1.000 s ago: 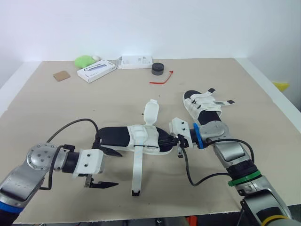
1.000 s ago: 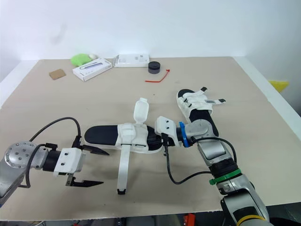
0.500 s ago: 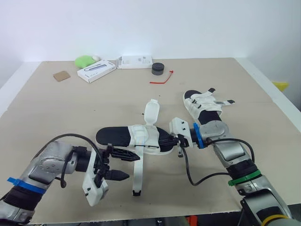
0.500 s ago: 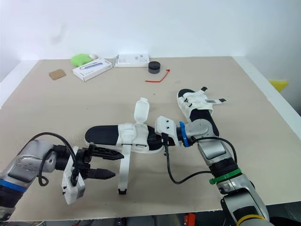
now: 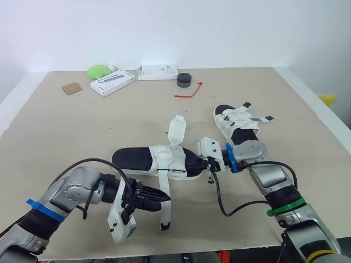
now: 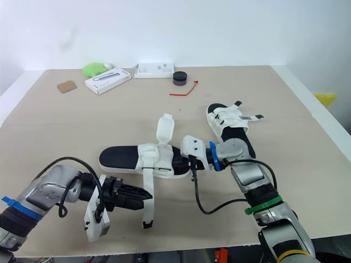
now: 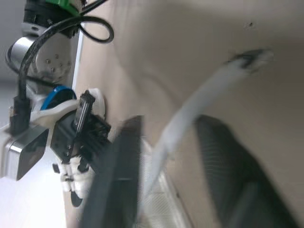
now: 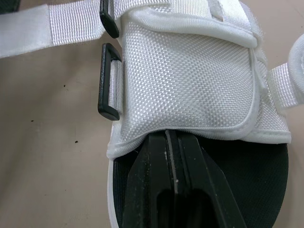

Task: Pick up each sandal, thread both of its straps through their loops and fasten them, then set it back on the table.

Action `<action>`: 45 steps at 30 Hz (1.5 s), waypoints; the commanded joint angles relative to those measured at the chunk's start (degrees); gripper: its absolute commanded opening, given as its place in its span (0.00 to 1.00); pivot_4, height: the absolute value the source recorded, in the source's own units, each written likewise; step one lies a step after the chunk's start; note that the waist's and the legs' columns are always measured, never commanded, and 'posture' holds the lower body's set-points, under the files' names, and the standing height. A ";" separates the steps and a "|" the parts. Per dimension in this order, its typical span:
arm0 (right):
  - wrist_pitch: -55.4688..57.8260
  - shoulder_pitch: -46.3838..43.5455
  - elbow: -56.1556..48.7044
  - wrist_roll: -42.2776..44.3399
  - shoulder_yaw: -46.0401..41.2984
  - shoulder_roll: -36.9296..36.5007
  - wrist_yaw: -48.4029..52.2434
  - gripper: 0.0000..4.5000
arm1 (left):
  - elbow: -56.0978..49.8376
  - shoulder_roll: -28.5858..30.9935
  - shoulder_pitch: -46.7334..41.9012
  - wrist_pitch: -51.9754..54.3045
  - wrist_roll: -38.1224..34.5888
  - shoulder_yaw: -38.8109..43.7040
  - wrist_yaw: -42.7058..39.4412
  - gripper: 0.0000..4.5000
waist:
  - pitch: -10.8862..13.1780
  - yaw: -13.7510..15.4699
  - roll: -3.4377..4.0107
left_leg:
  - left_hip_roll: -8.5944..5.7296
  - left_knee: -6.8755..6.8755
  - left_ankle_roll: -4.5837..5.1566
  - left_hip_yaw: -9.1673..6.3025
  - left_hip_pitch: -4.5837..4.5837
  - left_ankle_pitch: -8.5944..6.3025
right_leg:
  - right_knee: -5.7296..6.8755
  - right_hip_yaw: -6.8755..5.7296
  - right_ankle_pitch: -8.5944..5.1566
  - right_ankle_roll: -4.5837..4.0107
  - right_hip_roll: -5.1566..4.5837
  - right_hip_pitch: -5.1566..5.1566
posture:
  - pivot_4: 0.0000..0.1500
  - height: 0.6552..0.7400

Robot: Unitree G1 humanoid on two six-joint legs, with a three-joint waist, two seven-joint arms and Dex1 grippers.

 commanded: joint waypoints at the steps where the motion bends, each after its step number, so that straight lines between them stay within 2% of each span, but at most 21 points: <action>1: -0.09 -0.25 -1.52 0.24 -0.18 -0.58 0.34 0.00 | 1.13 1.29 0.32 -1.73 -0.33 0.14 2.29 0.00 | 0.00 0.00 0.00 | 0.00 0.00 0.00 0.01 0.00 0.00 | 0.00 0.00 0.00 0.00 0.00 0.00 | 1.00 1.00; 6: -0.08 -0.46 -1.29 0.29 -0.12 -0.52 0.43 0.00 | 0.96 2.77 1.90 4.48 -6.11 -0.89 2.26 0.00 | 0.00 0.00 0.00 | 0.02 0.00 0.00 -0.01 0.02 0.00 | 0.01 -0.01 0.00 0.00 0.02 0.00 | 1.00 1.00; 12: -0.43 -0.72 -0.64 0.13 0.08 -0.32 0.51 0.00 | -7.60 4.73 2.53 23.82 -20.94 -0.78 -1.84 0.00 | 0.00 -0.02 0.00 | 0.03 0.00 0.00 -0.01 0.00 0.00 | 0.02 -0.03 -0.02 0.02 0.04 -0.01 | 1.00 1.00; 14: -0.47 -0.73 -0.56 0.12 0.12 -0.31 0.52 0.00 | -11.16 4.92 2.57 28.67 -23.38 -0.71 -3.14 0.00 | 0.00 -0.04 0.00 | 0.03 0.00 0.00 -0.02 0.00 0.00 | 0.01 -0.03 -0.02 0.03 0.05 -0.01 | 1.00 1.00; 23: -0.15 -0.52 -0.85 0.19 0.19 -0.61 0.63 0.00 | -20.79 3.68 4.17 39.01 -25.51 1.19 -4.53 0.00 | 0.00 -0.02 0.00 | 0.01 0.00 0.00 -0.03 0.01 0.00 | 0.02 -0.01 -0.03 0.02 0.14 0.00 | 1.00 1.00; 35: -0.30 -0.66 -0.45 0.10 0.40 -0.50 0.75 0.00 | -23.93 3.16 9.34 37.95 -26.28 6.22 -6.52 0.00 | 0.00 0.00 0.00 | 0.01 0.00 0.00 -0.03 0.01 0.00 | 0.01 0.00 -0.04 0.00 0.13 0.00 | 1.00 1.00; 38: -0.36 -0.80 -0.24 0.06 0.47 -0.37 0.78 0.00 | -22.76 1.07 8.26 43.25 -28.75 8.31 -3.86 0.00 | 0.00 0.00 0.00 | 0.01 0.00 0.00 -0.03 0.01 0.00 | 0.01 0.00 -0.04 0.00 0.13 0.00 | 1.00 1.00; 45: -0.36 -0.96 -0.29 0.08 0.56 -0.37 0.84 0.00 | -21.94 -2.92 4.52 64.36 -38.21 10.38 0.75 0.00 | 0.00 -0.05 0.00 | 0.02 0.01 0.01 -0.04 0.04 0.00 | 0.02 0.00 -0.03 0.02 0.18 0.01 | 1.00 1.00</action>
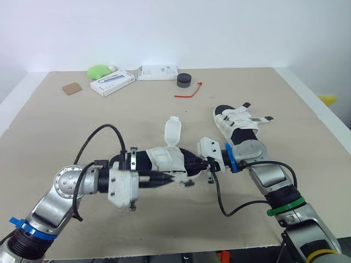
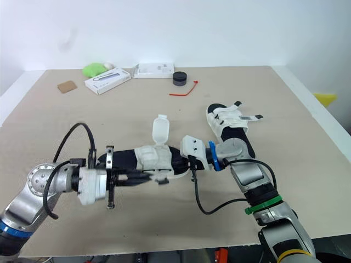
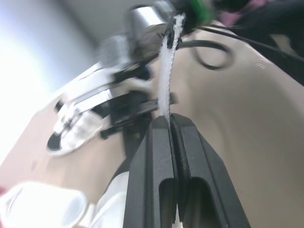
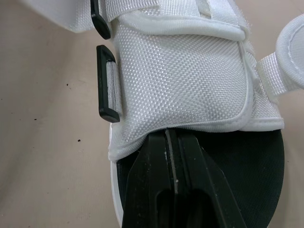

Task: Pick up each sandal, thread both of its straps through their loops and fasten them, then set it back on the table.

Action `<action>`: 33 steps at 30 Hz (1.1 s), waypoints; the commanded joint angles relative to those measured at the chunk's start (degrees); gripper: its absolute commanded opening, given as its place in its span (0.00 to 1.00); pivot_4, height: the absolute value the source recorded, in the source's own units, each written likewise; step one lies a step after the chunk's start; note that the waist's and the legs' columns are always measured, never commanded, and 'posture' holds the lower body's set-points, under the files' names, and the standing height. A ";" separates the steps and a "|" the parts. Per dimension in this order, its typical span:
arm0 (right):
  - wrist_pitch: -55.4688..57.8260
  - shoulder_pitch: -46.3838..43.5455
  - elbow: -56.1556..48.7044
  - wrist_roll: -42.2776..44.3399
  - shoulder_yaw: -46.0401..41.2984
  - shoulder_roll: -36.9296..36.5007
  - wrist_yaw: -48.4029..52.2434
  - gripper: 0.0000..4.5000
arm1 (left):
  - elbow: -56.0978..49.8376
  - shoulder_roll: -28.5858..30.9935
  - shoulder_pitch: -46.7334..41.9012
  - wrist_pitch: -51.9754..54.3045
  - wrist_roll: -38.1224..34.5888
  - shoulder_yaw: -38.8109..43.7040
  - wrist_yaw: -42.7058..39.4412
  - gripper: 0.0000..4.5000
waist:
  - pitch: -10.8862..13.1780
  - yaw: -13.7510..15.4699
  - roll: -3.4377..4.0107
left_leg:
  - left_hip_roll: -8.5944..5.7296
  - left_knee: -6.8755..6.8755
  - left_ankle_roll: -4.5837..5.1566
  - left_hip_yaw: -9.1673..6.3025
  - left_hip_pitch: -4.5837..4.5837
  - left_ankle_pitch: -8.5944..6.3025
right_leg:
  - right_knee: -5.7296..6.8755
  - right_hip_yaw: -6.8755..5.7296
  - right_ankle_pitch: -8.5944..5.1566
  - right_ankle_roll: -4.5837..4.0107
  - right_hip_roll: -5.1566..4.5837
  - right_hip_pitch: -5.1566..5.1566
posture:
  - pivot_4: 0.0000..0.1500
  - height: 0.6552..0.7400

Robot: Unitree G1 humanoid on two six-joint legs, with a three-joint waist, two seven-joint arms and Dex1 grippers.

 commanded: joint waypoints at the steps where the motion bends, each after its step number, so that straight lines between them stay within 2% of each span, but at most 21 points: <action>1: -0.25 -0.49 -0.56 0.07 -0.03 -0.36 0.56 0.00 | -0.59 -1.53 -2.30 9.61 -5.41 1.93 1.98 0.00 | 0.00 0.03 -0.01 | 0.00 0.00 0.00 -0.02 -0.01 0.00 | 0.00 -0.01 0.00 0.00 0.00 0.00 | 1.00 1.00; 5: -0.18 -0.21 -0.86 0.08 -0.09 -0.55 0.52 0.00 | -0.59 -4.15 -6.89 22.75 -13.78 3.76 5.58 0.00 | 0.00 0.05 -0.02 | -0.02 0.00 0.00 -0.04 -0.01 0.00 | 0.00 -0.01 0.00 0.00 0.00 0.01 | 1.00 1.00; 9: -0.16 0.02 -1.08 0.08 -0.04 -0.60 0.42 0.00 | 2.74 -7.54 -11.97 38.39 -26.89 7.94 12.52 0.00 | -0.01 0.04 -0.02 | -0.02 0.01 0.00 -0.07 -0.01 0.00 | 0.01 -0.01 0.01 0.02 -0.01 0.02 | 1.00 1.00; 13: -0.14 0.09 -1.19 0.13 -0.06 -0.57 0.32 0.00 | 5.86 -9.56 -14.41 48.10 -36.01 12.05 16.31 0.00 | -0.01 -0.01 -0.02 | -0.02 0.01 -0.01 -0.11 -0.02 0.00 | 0.01 0.00 0.02 0.00 0.02 0.00 | 1.00 1.00; 16: -0.21 0.22 -1.35 0.12 -0.09 -0.61 0.23 0.00 | 7.00 -10.15 -14.54 52.82 -39.86 14.00 18.32 0.00 | -0.01 0.01 -0.02 | -0.03 0.01 -0.01 -0.15 -0.03 0.00 | 0.01 -0.01 0.02 -0.01 0.00 0.00 | 1.00 1.00; 24: -0.22 0.54 -1.70 0.18 -0.15 -0.72 0.03 0.00 | 12.77 -13.17 -13.68 59.76 -46.25 20.10 24.72 0.00 | -0.01 0.03 -0.02 | -0.06 0.01 -0.07 -0.17 -0.02 0.04 | 0.03 -0.02 0.04 -0.03 -0.01 0.01 | 1.00 1.00; 33: -0.30 0.52 -1.77 0.22 -0.01 -0.67 0.11 0.00 | 14.79 -12.37 -10.26 62.45 -44.38 22.08 25.14 0.00 | -0.01 0.06 -0.03 | -0.07 0.01 -0.10 -0.18 -0.02 0.05 | 0.03 -0.02 0.05 -0.04 -0.03 0.02 | 1.00 1.00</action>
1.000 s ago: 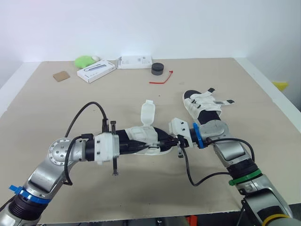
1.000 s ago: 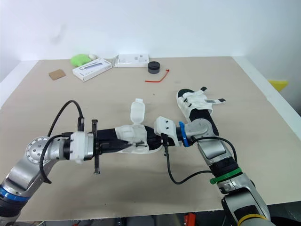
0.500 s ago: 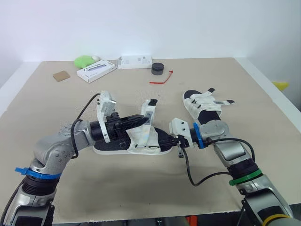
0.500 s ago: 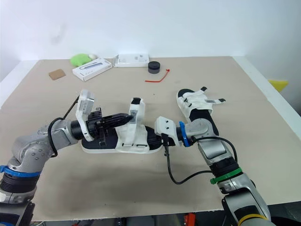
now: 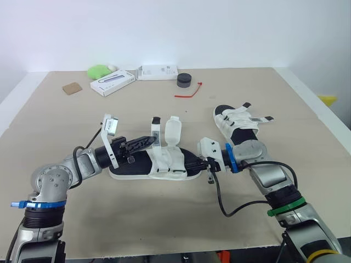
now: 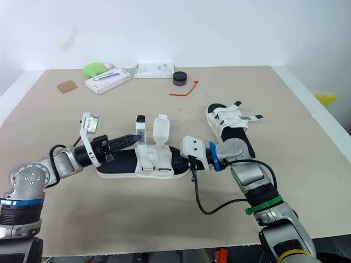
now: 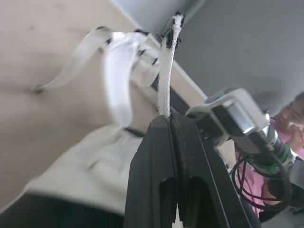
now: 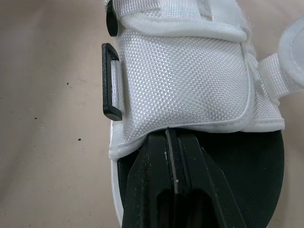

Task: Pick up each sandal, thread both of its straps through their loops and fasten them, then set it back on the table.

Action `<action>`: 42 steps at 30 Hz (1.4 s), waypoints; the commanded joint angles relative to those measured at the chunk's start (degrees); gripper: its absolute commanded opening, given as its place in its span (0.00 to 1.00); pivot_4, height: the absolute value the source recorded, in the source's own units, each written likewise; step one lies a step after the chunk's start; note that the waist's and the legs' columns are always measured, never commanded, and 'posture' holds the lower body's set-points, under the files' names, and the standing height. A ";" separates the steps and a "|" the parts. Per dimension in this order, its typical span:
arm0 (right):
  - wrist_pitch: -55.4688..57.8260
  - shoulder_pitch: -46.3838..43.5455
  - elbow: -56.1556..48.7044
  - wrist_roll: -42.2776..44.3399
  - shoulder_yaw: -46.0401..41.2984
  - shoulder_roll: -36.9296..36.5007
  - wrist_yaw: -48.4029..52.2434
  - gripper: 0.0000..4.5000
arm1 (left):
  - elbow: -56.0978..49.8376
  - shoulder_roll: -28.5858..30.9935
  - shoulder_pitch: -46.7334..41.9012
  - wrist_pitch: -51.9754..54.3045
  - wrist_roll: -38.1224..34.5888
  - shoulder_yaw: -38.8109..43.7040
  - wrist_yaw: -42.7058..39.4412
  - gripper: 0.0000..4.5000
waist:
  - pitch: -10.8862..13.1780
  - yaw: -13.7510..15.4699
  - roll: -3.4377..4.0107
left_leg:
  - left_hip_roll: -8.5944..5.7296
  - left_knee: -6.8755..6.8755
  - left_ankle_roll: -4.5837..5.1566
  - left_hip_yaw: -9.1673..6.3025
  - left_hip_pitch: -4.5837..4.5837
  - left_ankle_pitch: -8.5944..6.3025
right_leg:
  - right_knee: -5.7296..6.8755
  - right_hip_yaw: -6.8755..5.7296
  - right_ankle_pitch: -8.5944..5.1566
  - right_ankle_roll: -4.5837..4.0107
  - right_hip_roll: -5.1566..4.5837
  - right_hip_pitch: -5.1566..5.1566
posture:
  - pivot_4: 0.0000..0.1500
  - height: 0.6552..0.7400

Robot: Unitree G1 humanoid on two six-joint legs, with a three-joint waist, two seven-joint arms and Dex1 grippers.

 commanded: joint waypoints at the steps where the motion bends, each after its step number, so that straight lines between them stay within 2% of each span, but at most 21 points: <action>1: -0.32 0.14 -1.32 0.13 0.04 -0.26 0.38 0.00 | -0.42 0.18 -0.05 -0.36 1.34 1.10 -0.51 0.00 | 0.00 0.00 0.00 | 0.00 0.00 0.00 0.01 0.00 0.00 | 0.00 0.00 0.00 0.00 0.00 0.00 | 1.00 1.00; 4: -0.34 -0.17 -0.98 0.18 0.08 -0.09 0.47 0.00 | 0.84 0.50 -0.47 -1.16 4.92 -0.39 -1.89 0.00 | 0.00 0.00 0.00 | -0.06 0.00 0.00 0.01 0.00 0.00 | 0.00 0.00 0.00 0.00 0.01 0.00 | 1.00 1.00; 9: -0.45 -0.37 -0.78 0.09 0.11 -0.08 0.50 0.00 | 2.74 -0.39 -2.00 -0.51 6.82 -1.00 -3.83 0.00 | 0.00 0.00 0.00 | -0.07 0.00 -0.01 0.00 0.00 0.01 | 0.00 0.00 0.04 -0.06 0.01 0.00 | 1.00 1.00; 18: -0.15 -0.16 -1.07 0.14 -0.31 -0.53 0.35 0.00 | 4.97 -3.33 -5.68 0.16 7.02 -0.41 -6.55 0.00 | 0.00 0.00 0.00 | -0.07 0.00 -0.01 0.00 -0.01 0.01 | 0.00 0.00 0.04 -0.06 0.00 0.00 | 1.00 1.00; 40: 0.21 -0.26 -1.15 0.24 -0.05 -0.14 0.24 0.00 | 8.45 -0.86 -4.20 -4.32 23.76 -7.16 -12.71 0.00 | -0.01 0.00 -0.01 | -0.06 0.00 -0.02 0.01 0.00 0.01 | -0.01 0.01 0.03 0.01 -0.01 0.02 | 1.00 1.00; 41: 0.21 -0.26 -1.15 0.24 -0.06 -0.14 0.24 0.00 | 8.51 -0.85 -4.31 -4.47 24.12 -7.17 -13.04 0.13 | -0.01 0.00 -0.01 | -0.06 0.00 -0.02 0.01 0.00 0.01 | -0.01 0.01 0.03 0.01 -0.02 0.02 | 1.00 1.00; 42: 0.20 -0.26 -1.13 0.23 -0.06 -0.14 0.24 0.00 | 8.59 -0.89 -4.51 -4.41 24.22 -6.93 -13.25 0.19 | 0.00 -0.01 -0.01 | -0.06 0.00 -0.02 0.01 0.01 0.01 | -0.01 0.01 0.03 0.01 -0.02 0.02 | 1.00 1.00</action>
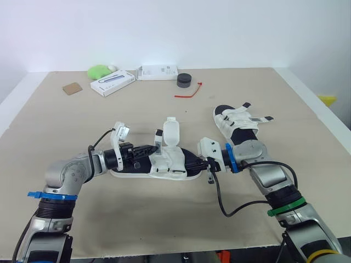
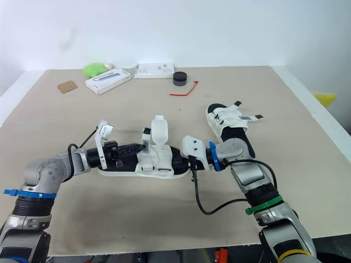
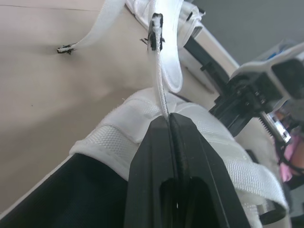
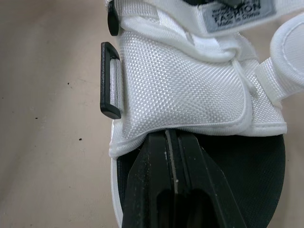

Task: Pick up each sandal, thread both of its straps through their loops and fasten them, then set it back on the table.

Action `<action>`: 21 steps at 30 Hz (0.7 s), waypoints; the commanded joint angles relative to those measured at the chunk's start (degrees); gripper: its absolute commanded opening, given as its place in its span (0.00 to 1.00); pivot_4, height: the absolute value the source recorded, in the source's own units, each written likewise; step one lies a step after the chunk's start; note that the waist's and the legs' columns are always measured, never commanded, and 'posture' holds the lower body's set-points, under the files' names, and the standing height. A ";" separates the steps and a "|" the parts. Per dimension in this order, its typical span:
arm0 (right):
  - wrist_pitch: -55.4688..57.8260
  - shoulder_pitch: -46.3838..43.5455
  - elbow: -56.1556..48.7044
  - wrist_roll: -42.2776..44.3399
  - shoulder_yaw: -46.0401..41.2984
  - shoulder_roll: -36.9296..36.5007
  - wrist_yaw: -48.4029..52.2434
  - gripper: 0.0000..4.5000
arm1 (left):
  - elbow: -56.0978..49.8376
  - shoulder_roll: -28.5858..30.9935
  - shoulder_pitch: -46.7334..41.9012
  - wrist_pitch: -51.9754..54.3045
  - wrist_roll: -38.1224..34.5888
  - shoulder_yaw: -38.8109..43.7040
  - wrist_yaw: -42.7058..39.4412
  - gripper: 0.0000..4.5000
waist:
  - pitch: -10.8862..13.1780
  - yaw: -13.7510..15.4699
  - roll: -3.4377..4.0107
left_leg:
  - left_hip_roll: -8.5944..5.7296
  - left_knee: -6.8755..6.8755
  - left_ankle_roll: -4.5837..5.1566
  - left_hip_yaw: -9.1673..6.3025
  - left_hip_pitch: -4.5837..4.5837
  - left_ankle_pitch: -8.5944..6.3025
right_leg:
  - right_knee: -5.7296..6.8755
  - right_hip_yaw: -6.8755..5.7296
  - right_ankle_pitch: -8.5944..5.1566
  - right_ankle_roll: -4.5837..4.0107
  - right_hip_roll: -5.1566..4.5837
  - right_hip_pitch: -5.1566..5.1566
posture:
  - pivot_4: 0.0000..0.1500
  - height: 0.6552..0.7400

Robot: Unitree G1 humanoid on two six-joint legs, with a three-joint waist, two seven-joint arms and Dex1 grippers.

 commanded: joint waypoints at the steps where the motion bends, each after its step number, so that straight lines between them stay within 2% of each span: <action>1: 0.00 -0.21 -1.08 0.21 -0.09 -0.17 0.30 0.00 | 0.17 1.15 -0.90 -0.99 1.88 0.31 -1.45 0.31 | 0.00 -0.01 0.00 | 0.00 0.00 0.00 0.00 0.00 0.00 | 0.00 0.00 0.00 0.00 0.00 0.00 | 1.00 1.00; 2: 0.00 -0.17 -1.12 0.18 -0.09 -0.22 0.28 0.00 | 0.01 1.44 -1.07 -1.34 2.06 0.69 -1.97 0.33 | 0.00 -0.01 0.00 | 0.00 0.00 0.00 0.00 0.00 0.00 | 0.00 0.00 0.00 0.00 0.00 0.00 | 1.00 1.00; 3: 0.03 -0.08 -1.23 0.20 -0.12 -0.28 0.29 0.00 | -0.01 1.90 -1.41 -1.61 2.05 1.42 -2.46 0.50 | 0.00 -0.01 0.00 | 0.01 0.00 0.00 -0.02 -0.01 0.00 | -0.01 -0.02 -0.01 0.00 0.01 -0.01 | 1.00 1.00; 5: 0.05 0.04 -1.34 0.22 -0.15 -0.34 0.29 0.00 | -0.04 3.13 -1.89 -2.82 2.85 1.88 -3.88 0.60 | 0.00 -0.03 0.00 | 0.02 0.00 0.00 -0.01 -0.02 0.00 | -0.01 -0.01 -0.01 0.01 0.00 -0.01 | 1.00 1.00; 6: 0.02 0.10 -1.35 0.22 -0.16 -0.37 0.29 0.00 | 0.09 3.91 -2.30 -3.58 3.29 1.96 -4.71 0.72 | 0.00 -0.03 0.00 | 0.04 0.00 0.00 0.00 -0.02 0.00 | -0.01 -0.01 0.00 0.01 0.00 -0.01 | 1.00 1.00; 9: -0.11 0.24 -1.34 0.19 -0.13 -0.37 0.28 0.00 | 0.54 6.19 -3.88 -6.48 5.16 1.65 -7.68 0.98 | 0.00 -0.01 0.00 | 0.03 0.00 0.00 -0.01 -0.02 0.00 | -0.01 -0.03 -0.01 0.01 0.02 -0.02 | 1.00 1.00; 14: -0.26 0.26 -1.26 0.16 -0.04 -0.15 0.16 0.00 | 0.13 9.80 -5.26 -12.56 9.30 -0.66 -14.12 0.99 | 0.00 -0.07 0.00 | 0.02 0.00 0.00 0.01 -0.03 0.00 | -0.04 -0.02 -0.01 0.01 0.01 -0.02 | 1.00 1.00; 20: -0.44 0.60 -1.48 0.07 0.08 0.07 -0.19 0.00 | -2.96 7.33 -5.13 -22.73 15.52 -4.48 -16.02 0.99 | 0.00 0.00 0.00 | 0.04 -0.01 0.00 0.02 -0.06 -0.01 | -0.05 -0.02 -0.02 0.01 -0.02 -0.03 | 1.00 1.00; 21: -0.40 0.63 -1.53 0.10 0.07 0.11 -0.24 0.00 | -2.37 6.49 -5.04 -25.16 17.26 -5.35 -15.84 0.90 | 0.00 -0.01 0.00 | 0.04 -0.01 0.00 0.03 -0.05 -0.01 | -0.04 0.00 -0.02 0.01 -0.02 -0.03 | 1.00 1.00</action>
